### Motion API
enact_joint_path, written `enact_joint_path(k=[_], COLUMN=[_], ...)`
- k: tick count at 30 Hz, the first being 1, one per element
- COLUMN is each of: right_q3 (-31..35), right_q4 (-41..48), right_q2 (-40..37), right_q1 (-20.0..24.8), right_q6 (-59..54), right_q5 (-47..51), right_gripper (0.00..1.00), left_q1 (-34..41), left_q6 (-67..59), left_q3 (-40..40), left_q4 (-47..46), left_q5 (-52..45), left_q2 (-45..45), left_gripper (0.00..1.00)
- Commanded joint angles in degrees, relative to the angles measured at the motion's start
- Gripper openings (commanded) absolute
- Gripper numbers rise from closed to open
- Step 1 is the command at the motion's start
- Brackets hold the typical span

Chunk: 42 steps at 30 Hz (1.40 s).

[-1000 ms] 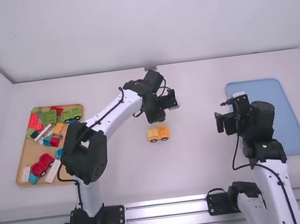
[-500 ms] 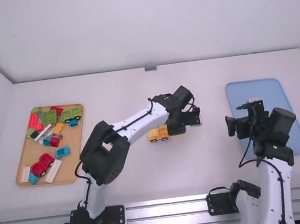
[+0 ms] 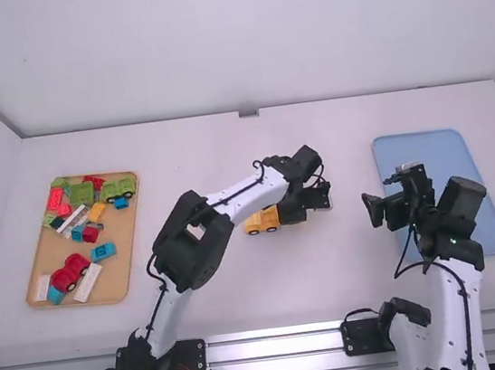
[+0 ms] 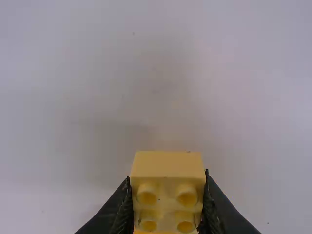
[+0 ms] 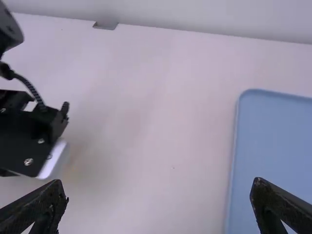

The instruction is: Assemble lego blocks to make yellow taxi

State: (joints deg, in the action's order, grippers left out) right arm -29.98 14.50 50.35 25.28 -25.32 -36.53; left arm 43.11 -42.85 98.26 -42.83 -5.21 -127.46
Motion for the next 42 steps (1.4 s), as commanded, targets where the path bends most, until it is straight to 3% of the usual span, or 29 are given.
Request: enact_joint_path(k=[1, 9, 20, 25, 26, 29, 30, 31, 33, 38, 42], right_q3=[0.28, 0.28, 0.28, 0.28, 0.28, 0.28, 0.28, 0.28, 0.28, 0.35, 0.33], right_q4=[-0.61, -2.03, -2.1, -2.08, -2.05, -2.05, -2.05, -2.08, -2.03, -2.05, -2.12], right_q2=[0.13, 0.13, 0.17, 0.13, 0.15, 0.17, 0.17, 0.17, 0.2, 0.24, 0.24], right_q1=[-1.33, -4.0, -2.73, -3.56, -3.76, -4.44, -4.46, -4.68, -4.63, -4.74, -4.7], right_q6=[1.53, 1.44, 1.49, 1.44, 1.38, 0.81, 0.81, 0.79, -0.15, -0.79, -1.73], right_q5=[2.36, 3.63, 3.39, 3.61, 3.56, 3.58, 3.58, 3.58, 3.58, 3.56, 3.21], right_gripper=[0.99, 0.99, 0.99, 0.99, 0.99, 0.99, 0.99, 0.99, 0.99, 0.99, 0.99], left_q1=[-0.35, 0.42, 1.16, 1.14, 1.16, 1.16, 1.16, 1.16, 1.09, -0.46, -4.42], left_q6=[0.0, -0.26, -0.02, -0.04, -0.07, -0.28, -0.28, -0.79, -2.21, 1.38, -2.21], left_q3=[3.19, 3.3, 3.3, 3.3, 3.3, 3.3, 3.3, 3.3, 3.39, 6.4, 10.56], left_q4=[-0.22, 0.35, 0.68, 1.09, 1.14, 1.11, 1.14, 1.14, 1.6, 1.6, -3.93], left_q5=[-2.86, -3.58, -3.21, -4.57, -4.33, -4.24, -4.24, -4.42, -3.85, 0.26, -9.22], left_q2=[-1.6, -2.71, -4.26, -4.26, -4.26, -4.26, -4.26, -4.26, -4.22, -3.87, -1.7], left_gripper=[0.02, 0.02, 0.04, 0.27, 0.4, 0.63, 0.64, 0.81, 0.99, 0.99, 0.99])
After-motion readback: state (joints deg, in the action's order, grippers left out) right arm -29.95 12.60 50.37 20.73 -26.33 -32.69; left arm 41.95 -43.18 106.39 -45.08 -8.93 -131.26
